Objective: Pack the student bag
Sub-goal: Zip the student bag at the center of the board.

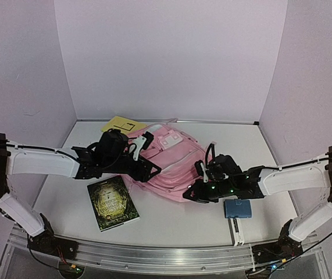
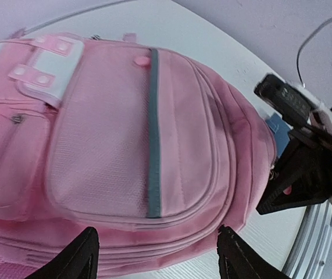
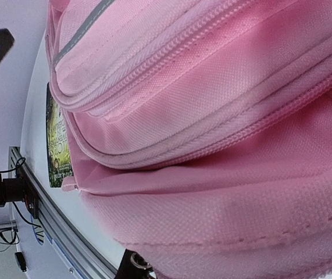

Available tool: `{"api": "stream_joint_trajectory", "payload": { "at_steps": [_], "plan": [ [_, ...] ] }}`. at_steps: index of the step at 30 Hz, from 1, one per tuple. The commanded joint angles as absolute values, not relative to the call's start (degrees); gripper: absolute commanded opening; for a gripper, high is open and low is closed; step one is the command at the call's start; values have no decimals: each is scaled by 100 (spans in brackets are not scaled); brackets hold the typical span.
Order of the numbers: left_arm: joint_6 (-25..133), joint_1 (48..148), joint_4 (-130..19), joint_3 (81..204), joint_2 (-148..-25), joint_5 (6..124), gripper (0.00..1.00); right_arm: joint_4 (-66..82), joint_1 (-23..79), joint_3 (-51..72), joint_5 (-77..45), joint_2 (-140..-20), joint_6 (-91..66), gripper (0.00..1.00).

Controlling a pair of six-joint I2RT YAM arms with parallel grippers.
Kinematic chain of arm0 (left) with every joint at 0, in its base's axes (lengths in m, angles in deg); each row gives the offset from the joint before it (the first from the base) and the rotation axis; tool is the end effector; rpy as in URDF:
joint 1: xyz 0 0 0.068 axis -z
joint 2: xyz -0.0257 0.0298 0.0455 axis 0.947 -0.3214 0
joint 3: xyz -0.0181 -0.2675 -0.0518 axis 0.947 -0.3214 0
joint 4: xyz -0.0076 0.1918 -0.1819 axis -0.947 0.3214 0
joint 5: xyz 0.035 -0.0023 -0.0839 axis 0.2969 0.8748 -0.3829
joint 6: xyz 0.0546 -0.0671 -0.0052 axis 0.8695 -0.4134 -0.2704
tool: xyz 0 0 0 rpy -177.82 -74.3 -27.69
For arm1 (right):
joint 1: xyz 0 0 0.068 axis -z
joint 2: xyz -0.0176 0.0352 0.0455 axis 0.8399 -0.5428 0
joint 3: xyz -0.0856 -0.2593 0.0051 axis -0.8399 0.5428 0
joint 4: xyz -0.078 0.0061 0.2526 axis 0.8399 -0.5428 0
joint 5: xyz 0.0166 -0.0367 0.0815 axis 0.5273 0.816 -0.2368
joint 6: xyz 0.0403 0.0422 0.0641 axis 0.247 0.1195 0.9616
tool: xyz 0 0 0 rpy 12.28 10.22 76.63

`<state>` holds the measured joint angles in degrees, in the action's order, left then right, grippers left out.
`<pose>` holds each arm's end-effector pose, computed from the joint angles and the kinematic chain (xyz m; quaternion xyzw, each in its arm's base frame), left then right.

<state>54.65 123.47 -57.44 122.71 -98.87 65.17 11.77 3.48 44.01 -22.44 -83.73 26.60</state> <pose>0.2212 -0.3022 0.2058 0.3351 0.8028 -0.3082 0.3850 0.1822 0.2793 0.1569 -0.1126 0.8926 0.3948 0.1865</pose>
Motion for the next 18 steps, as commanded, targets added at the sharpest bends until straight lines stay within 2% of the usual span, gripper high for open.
{"api": "stream_joint_trajectory", "payload": {
  "at_steps": [1,10,18],
  "plan": [
    [5836,12738,-5782,12853,-10342,6111,68,1543,356,4196,-2228,-8296,2811,0],
    [6011,13045,-5714,13486,-11139,6034,70,1536,360,4198,-2301,-8324,2908,0],
    [6066,13214,-5546,13796,-11609,6003,57,1524,362,4248,-2218,-8218,3008,0]
  ]
}}
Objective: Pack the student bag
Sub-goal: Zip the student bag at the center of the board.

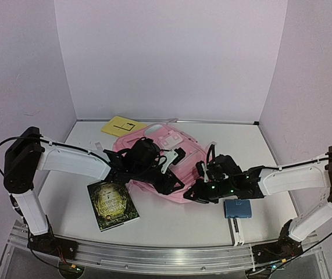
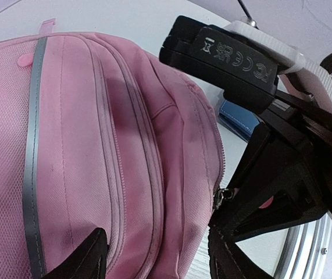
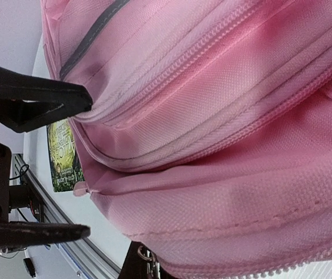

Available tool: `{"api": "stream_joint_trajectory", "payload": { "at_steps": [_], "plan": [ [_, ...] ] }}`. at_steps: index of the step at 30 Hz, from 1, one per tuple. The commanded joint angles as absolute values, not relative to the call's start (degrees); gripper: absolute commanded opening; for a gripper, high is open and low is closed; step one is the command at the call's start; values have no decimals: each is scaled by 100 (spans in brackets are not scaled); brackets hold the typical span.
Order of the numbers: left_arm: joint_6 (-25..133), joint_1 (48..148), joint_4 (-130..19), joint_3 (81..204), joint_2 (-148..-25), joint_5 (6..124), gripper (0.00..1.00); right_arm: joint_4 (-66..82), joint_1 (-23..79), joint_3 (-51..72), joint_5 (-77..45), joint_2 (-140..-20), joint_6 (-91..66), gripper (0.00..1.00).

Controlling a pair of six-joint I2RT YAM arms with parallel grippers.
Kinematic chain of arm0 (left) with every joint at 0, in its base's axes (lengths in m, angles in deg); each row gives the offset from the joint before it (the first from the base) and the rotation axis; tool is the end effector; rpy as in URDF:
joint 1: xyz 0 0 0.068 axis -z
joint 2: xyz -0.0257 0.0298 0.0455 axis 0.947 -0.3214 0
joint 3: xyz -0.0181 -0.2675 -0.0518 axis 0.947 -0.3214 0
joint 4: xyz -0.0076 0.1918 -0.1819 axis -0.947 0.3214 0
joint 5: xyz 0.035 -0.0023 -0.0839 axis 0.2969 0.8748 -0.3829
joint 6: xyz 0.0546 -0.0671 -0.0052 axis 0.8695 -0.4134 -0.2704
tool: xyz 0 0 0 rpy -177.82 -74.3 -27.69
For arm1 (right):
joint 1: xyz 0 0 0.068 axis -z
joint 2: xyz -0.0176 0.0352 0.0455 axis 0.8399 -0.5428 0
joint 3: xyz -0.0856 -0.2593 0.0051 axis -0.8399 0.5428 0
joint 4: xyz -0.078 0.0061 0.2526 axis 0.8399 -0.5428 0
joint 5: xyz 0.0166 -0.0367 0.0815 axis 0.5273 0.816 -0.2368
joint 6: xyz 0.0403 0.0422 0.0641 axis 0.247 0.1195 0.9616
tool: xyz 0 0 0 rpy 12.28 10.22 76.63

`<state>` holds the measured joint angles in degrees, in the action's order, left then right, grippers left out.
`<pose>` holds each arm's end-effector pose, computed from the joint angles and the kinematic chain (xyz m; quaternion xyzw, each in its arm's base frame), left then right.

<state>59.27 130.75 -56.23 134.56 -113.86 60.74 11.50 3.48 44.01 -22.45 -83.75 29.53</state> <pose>0.2045 -0.3791 0.1780 0.4369 0.7703 -0.3277 0.3291 0.1819 0.2789 0.1562 -0.0895 0.8962 0.3977 0.1748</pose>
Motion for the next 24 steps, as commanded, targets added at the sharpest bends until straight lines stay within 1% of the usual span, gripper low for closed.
{"api": "stream_joint_trajectory", "payload": {
  "at_steps": [1,3,4,7,10,12,14,18,24],
  "plan": [
    [6065,13232,-5516,13817,-11654,6012,54,1519,360,4246,-2214,-8228,3013,0],
    [6067,13269,-5451,13855,-11716,6048,50,1511,361,4233,-2211,-8253,3014,0],
    [6068,13284,-5441,13850,-11725,6057,50,1506,363,4231,-2208,-8262,3016,0],
    [6019,13331,-5468,13838,-11729,5989,52,1481,369,4239,-2163,-8290,3017,0],
    [6005,13403,-5439,13886,-11798,5934,52,1451,371,4225,-2132,-8325,3018,0],
    [6008,13488,-5387,13952,-11844,5923,49,1430,369,4213,-2092,-8342,3016,0],
    [6013,13549,-5385,13962,-11852,5918,40,1381,371,4223,-2022,-8336,3022,0],
    [5967,13625,-5388,13928,-11845,5930,27,1334,386,4247,-1958,-8309,3040,0],
    [5953,13669,-5385,13888,-11886,6114,24,1283,403,4248,-1899,-8309,3042,0]
  ]
}}
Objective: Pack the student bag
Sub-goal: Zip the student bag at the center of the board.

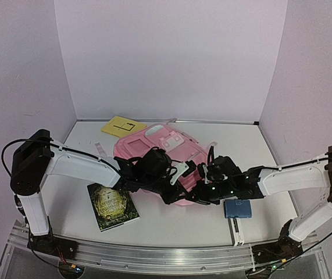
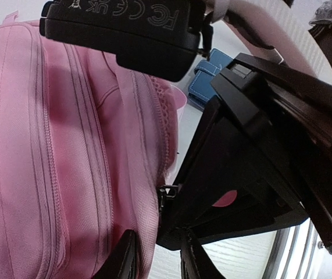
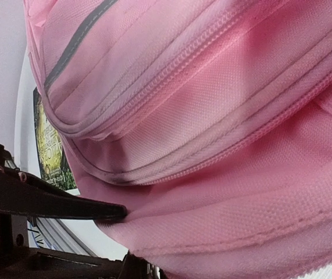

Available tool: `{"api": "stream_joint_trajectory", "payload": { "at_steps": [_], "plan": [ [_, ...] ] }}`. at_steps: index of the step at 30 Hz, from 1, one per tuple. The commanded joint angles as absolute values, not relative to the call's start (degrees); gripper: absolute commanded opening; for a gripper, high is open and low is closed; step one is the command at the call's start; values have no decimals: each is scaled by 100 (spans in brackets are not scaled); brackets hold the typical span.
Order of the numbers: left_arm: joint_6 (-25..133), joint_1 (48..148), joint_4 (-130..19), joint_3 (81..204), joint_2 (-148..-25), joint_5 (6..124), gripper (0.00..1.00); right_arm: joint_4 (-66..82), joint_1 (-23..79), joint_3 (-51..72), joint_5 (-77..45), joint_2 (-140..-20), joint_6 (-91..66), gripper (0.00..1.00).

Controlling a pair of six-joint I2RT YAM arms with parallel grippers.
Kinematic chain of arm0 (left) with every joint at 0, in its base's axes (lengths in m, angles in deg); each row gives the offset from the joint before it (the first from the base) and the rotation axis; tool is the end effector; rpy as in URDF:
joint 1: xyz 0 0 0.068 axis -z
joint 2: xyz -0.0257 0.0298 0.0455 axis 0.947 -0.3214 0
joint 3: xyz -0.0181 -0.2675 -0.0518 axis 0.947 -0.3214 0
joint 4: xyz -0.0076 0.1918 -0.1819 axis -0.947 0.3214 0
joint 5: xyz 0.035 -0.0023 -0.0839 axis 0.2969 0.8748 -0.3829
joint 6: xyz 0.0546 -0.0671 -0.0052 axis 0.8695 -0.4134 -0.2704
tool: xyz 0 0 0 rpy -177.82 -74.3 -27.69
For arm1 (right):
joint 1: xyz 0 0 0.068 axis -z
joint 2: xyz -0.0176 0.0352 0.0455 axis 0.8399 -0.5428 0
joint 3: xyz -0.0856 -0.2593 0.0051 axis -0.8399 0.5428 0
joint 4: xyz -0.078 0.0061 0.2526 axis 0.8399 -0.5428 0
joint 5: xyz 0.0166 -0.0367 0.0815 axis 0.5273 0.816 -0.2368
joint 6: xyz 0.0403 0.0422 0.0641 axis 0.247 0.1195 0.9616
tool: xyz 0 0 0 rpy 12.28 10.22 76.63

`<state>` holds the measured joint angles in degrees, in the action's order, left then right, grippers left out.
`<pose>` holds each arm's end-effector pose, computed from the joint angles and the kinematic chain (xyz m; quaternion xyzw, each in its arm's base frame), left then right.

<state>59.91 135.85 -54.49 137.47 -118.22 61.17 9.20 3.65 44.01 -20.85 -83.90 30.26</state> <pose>0.1755 -0.4061 0.1603 0.4774 0.7606 -0.3243 0.2972 0.1823 0.2744 0.1506 -0.0748 0.9074 0.3768 0.1703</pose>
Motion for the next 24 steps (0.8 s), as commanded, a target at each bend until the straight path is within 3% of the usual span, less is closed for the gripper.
{"api": "stream_joint_trajectory", "payload": {
  "at_steps": [1,3,5,24],
  "plan": [
    [5960,13672,-5385,13869,-11881,6225,19,1272,406,4248,-1863,-8305,3051,0],
    [5957,13673,-5385,13798,-11830,6337,7,1166,453,4265,-1746,-8294,3108,0],
    [5949,13670,-5385,13686,-11744,6433,1,1054,573,4319,-1675,-8251,3173,0],
    [5970,13668,-4244,12383,-10837,8536,0,200,2332,4195,-3414,-8194,1882,0]
  ]
}}
